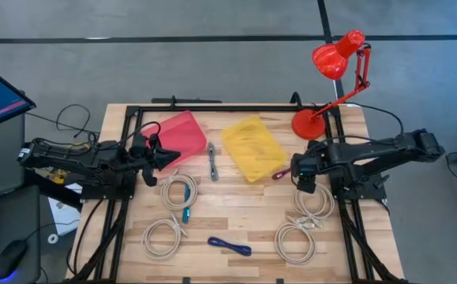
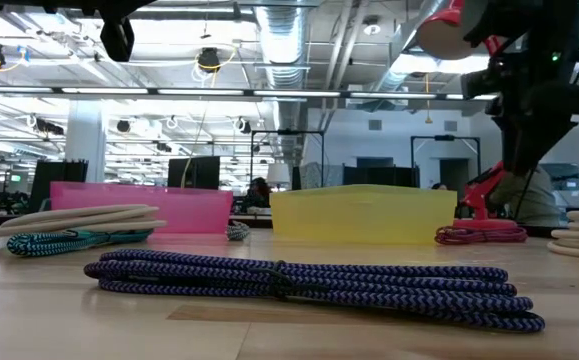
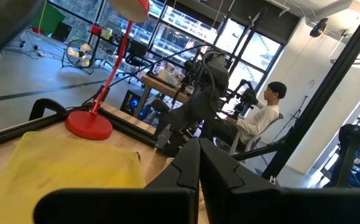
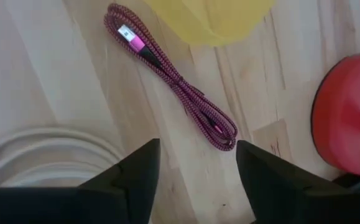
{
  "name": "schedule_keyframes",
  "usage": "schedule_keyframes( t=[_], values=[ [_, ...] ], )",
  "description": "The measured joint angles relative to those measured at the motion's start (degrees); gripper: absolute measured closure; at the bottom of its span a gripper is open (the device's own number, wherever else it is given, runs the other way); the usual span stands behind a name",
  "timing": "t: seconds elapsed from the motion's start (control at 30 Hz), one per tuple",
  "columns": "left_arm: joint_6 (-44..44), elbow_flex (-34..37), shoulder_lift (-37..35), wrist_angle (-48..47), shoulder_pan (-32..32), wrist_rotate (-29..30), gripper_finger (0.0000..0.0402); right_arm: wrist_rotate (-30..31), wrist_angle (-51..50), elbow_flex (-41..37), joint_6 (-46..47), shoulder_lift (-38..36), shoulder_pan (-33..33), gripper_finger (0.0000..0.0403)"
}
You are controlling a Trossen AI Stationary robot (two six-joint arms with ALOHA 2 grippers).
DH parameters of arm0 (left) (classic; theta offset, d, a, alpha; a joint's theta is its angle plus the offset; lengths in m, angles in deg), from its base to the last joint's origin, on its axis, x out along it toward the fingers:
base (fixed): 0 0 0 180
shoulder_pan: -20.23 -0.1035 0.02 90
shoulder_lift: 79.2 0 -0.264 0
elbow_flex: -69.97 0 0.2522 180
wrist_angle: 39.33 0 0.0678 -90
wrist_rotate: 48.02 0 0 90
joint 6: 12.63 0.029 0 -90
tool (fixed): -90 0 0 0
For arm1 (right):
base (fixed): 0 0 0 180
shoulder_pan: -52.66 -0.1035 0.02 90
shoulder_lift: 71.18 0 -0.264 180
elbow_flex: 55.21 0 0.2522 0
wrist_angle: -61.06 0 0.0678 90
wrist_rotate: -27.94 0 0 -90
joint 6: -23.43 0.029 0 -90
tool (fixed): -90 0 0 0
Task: Pick & Place USB Port
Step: Put the pink charger cable into the yellow transparent bin
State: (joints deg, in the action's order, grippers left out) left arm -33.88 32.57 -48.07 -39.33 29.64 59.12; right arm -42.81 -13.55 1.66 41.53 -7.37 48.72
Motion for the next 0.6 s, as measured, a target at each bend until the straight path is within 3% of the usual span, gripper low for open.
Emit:
schedule_keyframes(
  t=[0.4,0.6],
  values=[
    [-0.01,0.00,0.00,-0.01,-0.02,-0.02,0.0396,-1.32,0.83,0.00,-3.46,-6.70,7.52,0.0277],
    [-0.16,0.00,0.00,-0.01,0.00,-0.02,0.0396,-3.18,3.10,0.00,-12.84,-4.77,14.14,0.0278]
  ],
)
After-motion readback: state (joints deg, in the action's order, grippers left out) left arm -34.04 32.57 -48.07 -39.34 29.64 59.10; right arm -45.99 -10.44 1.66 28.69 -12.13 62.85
